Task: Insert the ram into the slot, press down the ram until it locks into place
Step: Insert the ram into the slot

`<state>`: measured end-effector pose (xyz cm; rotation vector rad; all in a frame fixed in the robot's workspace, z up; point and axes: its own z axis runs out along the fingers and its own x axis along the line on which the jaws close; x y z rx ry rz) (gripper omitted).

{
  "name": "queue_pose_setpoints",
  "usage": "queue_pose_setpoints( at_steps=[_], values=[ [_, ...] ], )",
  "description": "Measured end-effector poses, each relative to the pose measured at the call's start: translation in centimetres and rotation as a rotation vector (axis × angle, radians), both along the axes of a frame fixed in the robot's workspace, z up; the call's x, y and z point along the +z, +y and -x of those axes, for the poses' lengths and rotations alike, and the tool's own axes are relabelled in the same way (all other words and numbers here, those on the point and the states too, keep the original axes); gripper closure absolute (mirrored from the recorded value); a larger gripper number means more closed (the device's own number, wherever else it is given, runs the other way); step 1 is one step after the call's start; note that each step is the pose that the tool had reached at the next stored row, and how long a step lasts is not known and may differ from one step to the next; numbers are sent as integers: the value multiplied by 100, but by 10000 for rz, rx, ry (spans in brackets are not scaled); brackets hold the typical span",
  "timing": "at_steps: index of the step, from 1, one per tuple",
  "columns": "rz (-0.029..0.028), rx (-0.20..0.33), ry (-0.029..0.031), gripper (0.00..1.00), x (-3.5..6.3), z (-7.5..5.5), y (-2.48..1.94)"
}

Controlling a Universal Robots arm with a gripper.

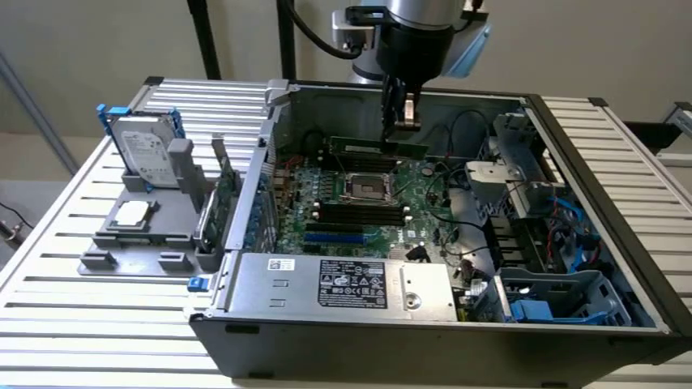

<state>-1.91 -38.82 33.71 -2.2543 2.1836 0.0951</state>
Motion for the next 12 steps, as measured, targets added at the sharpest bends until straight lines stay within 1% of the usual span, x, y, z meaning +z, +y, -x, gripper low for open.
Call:
queue_pose_setpoints(
  at_steps=[2, 6, 12],
  values=[
    [3, 9, 2, 86, -36, 23, -10],
    [8, 42, 2, 86, -102, 88, -11],
    [116, 271, 3, 86, -137, 101, -11]
  ],
)
